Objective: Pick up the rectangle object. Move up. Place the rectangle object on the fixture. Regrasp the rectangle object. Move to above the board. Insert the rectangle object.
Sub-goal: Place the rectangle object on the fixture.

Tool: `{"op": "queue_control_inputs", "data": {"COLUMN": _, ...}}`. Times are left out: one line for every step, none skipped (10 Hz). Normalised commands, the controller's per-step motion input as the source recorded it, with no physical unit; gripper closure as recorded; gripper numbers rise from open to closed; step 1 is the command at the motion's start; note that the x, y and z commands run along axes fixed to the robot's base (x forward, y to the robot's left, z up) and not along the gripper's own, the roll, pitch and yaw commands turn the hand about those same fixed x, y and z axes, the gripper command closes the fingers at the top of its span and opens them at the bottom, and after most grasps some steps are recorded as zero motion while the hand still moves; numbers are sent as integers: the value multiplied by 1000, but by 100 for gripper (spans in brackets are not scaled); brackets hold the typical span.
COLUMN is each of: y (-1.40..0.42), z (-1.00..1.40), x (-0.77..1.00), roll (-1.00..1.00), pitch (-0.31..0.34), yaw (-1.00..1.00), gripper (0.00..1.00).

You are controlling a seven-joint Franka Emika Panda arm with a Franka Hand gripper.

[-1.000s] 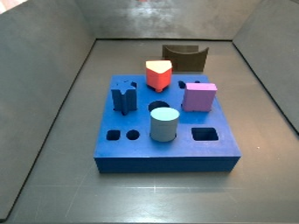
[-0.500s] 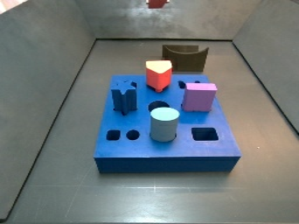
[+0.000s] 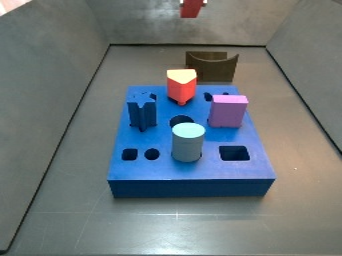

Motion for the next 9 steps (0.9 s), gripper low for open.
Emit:
{"op": "queue_control_inputs", "data": {"y": 47, "z": -31, "x": 869, "roll": -267, "pitch": 27, "yaw": -109, "gripper": 100}}
{"op": "queue_control_inputs", "data": {"y": 36, "z": -21, "x": 812, "roll": -217, "pitch": 19, "yaw": -101, "gripper": 100}}
{"op": "queue_control_inputs", "data": {"y": 40, "z": -20, "x": 683, "roll": -179, "pitch": 13, "yaw": -86, "gripper": 100}}
{"op": "queue_control_inputs", "data": {"y": 36, "z": -24, "x": 590, "roll": -172, "pitch": 17, "yaw": -74, "gripper": 100}}
{"op": "queue_control_inputs", "data": {"y": 33, "z": -19, "x": 479, "roll": -165, "pitch": 28, "yaw": -64, "gripper": 100}}
{"op": "queue_control_inputs", "data": {"y": 31, "z": -21, "x": 402, "roll": -159, "pitch": 36, "yaw": -56, "gripper": 100}}
{"op": "queue_control_inputs", "data": {"y": 29, "z": -17, "x": 307, "roll": -154, "pitch": 48, "yaw": -46, "gripper": 100}}
{"op": "queue_control_inputs", "data": {"y": 28, "z": -17, "x": 263, "roll": -151, "pitch": 55, "yaw": -42, "gripper": 100}}
{"op": "queue_control_inputs", "data": {"y": 25, "z": -11, "x": 176, "roll": -150, "pitch": 69, "yaw": -36, "gripper": 100}}
